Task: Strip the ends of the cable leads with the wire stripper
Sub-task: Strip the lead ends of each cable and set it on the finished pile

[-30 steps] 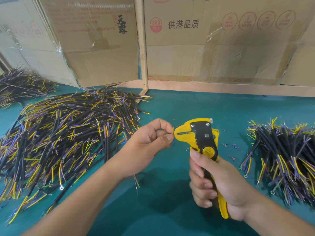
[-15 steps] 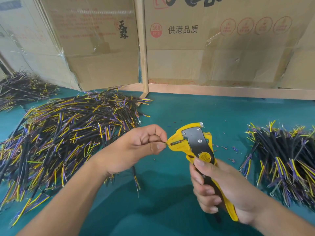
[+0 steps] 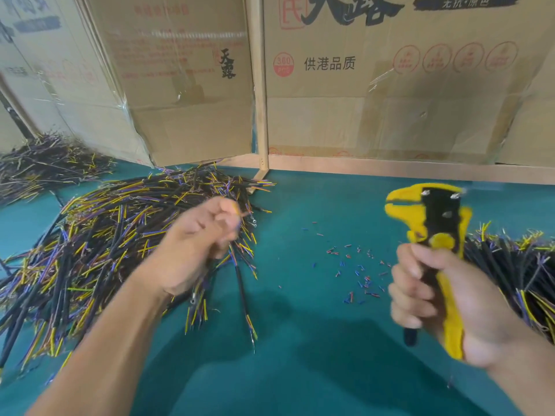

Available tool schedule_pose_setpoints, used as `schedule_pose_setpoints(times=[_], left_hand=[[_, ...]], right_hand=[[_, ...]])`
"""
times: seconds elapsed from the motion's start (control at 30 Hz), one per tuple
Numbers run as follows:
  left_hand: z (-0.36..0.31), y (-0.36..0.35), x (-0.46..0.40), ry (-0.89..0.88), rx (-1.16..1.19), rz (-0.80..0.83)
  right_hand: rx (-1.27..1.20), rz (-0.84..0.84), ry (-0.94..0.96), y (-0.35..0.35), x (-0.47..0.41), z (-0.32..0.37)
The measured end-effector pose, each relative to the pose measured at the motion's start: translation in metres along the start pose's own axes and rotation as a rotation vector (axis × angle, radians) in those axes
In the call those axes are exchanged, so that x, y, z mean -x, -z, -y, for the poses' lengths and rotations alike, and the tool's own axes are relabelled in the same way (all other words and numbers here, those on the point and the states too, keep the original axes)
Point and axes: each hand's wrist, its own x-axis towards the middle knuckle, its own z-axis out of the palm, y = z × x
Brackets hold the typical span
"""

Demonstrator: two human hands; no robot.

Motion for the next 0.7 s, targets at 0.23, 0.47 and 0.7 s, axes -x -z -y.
schedule_pose_setpoints(times=[0.23, 0.47, 0.7], left_hand=[[0.014, -0.060, 0.001, -0.039, -0.080, -0.002], [0.020, -0.083, 0.009, -0.020, -0.029, 0.022], [0.025, -0.093, 0.015, -0.075, -0.146, -0.020]], right_hand=[[-0.040, 0.076, -0.119, -0.019, -0.002, -0.037], [-0.061, 0.060, -0.171, -0.033, 0.003, -0.044], [-0.115, 0.106, -0.210, -0.038, 0.003, -0.053]])
